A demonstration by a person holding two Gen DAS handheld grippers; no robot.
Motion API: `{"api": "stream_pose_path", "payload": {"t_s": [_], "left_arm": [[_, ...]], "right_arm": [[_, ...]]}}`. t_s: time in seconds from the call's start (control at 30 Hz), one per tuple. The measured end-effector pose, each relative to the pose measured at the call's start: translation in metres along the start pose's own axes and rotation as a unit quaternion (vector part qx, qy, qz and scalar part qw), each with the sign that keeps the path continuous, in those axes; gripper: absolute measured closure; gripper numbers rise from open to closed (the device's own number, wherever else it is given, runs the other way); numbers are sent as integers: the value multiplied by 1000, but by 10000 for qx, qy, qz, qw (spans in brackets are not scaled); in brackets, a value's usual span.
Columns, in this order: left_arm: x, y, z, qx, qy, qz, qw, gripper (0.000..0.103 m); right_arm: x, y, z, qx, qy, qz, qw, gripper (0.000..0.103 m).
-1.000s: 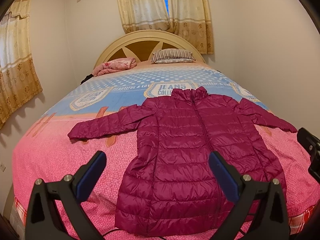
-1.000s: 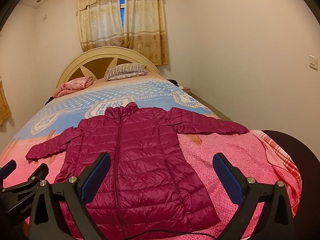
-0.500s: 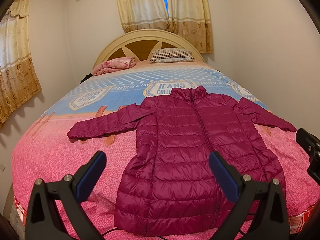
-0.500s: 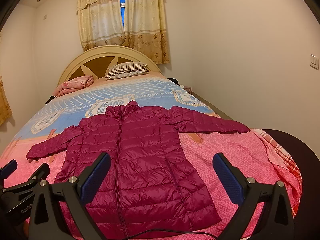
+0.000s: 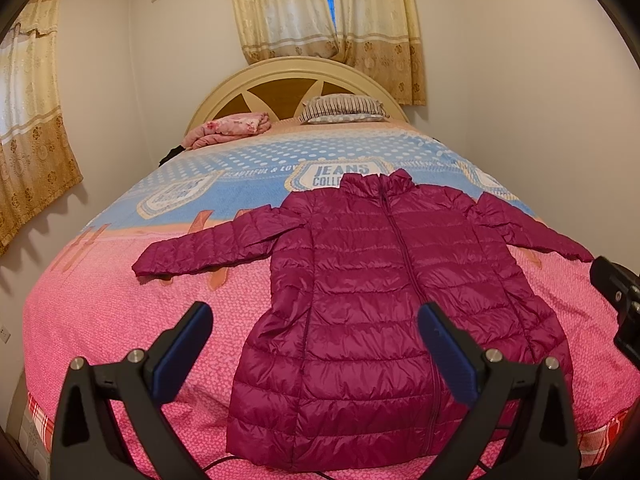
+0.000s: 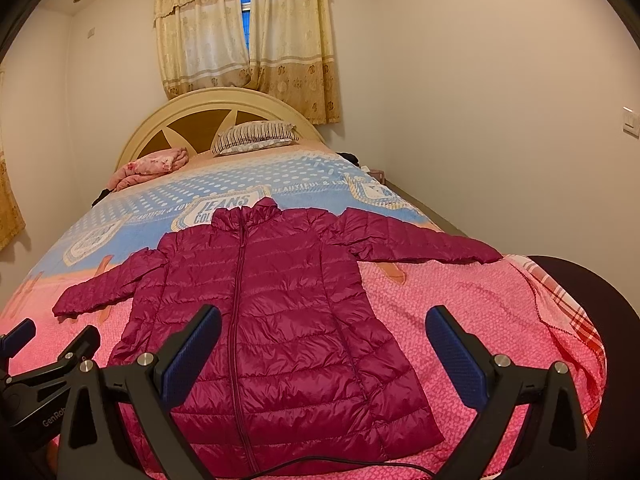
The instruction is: Fold large clothes
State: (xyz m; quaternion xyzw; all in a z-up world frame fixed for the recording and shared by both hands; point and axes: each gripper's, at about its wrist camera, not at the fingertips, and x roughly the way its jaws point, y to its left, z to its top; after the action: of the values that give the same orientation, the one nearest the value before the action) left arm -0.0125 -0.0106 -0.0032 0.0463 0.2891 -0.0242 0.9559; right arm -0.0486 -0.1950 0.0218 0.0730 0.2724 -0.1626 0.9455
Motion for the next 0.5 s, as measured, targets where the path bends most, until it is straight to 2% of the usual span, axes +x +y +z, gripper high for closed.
{"api": "stream_pose_path", "payload": {"t_s": [0.07,0.23,0.37,0.43,0.5], "left_arm": [[5,1,-2,-33,32,-38,10000,0],[37,7,-3,-104,282,-93,9995,0],[75,17,4,-312,510,-213,9980,0],[92,22,10,-366,528,-147,9978,0],[109,28,17,-365,493,-77,9981,0]], "right_arm": [[7,-7,0,82,44,1,10000,1],[33,-58,5,637,235,-207,9975,1],[64,-124,17,1207,434,-456,9907,1],[86,-161,26,1493,635,-513,9854,1],[111,-205,36,1844,820,-769,9764,1]]}}
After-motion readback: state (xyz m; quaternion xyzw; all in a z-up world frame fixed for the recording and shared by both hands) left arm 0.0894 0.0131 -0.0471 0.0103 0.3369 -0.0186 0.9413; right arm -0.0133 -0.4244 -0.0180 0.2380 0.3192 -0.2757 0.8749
